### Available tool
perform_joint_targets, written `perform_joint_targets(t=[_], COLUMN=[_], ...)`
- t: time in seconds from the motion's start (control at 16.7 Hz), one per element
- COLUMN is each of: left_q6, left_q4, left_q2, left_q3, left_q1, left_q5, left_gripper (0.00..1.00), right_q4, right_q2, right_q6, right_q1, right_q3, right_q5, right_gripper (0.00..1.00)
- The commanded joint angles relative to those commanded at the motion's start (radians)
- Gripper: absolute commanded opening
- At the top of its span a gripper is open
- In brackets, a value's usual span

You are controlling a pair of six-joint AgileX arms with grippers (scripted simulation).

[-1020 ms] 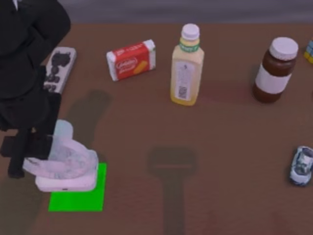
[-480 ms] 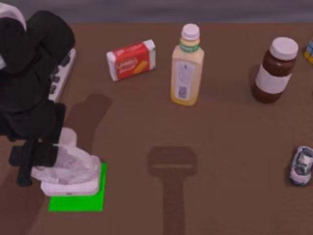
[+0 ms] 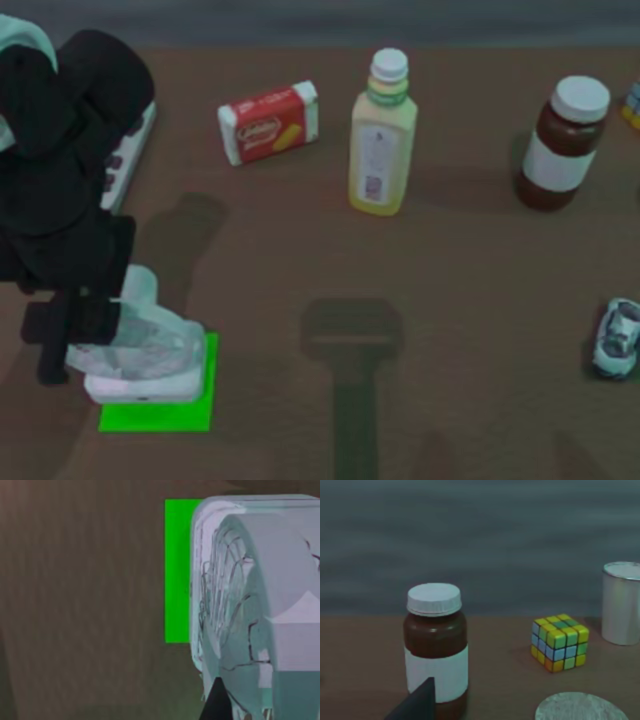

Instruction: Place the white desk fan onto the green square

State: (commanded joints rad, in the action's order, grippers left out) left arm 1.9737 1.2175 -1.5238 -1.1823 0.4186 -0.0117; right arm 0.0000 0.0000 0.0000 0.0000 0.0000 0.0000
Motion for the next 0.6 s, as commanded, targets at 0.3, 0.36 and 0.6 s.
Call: perform_joint_targets(t=[0.3,0.36,0.6], left_q6=[0.0,0.0,0.0], left_q4=[0.0,0.0,0.0], left_q2=[0.0,0.0,0.0], left_q3=[0.0,0.0,0.0], left_q1=[0.0,0.0,0.0], left_q5=[0.0,0.0,0.0], left_gripper=[0.6,0.68,0.98], right_q4=[0.0,0.0,0.0], right_q2=[0.0,0.0,0.0], right_q6=[0.0,0.0,0.0], right_q1=[0.0,0.0,0.0], right_q3=[0.0,0.0,0.0], right_q5=[0.0,0.0,0.0], right_gripper=[1.0,1.0,1.0])
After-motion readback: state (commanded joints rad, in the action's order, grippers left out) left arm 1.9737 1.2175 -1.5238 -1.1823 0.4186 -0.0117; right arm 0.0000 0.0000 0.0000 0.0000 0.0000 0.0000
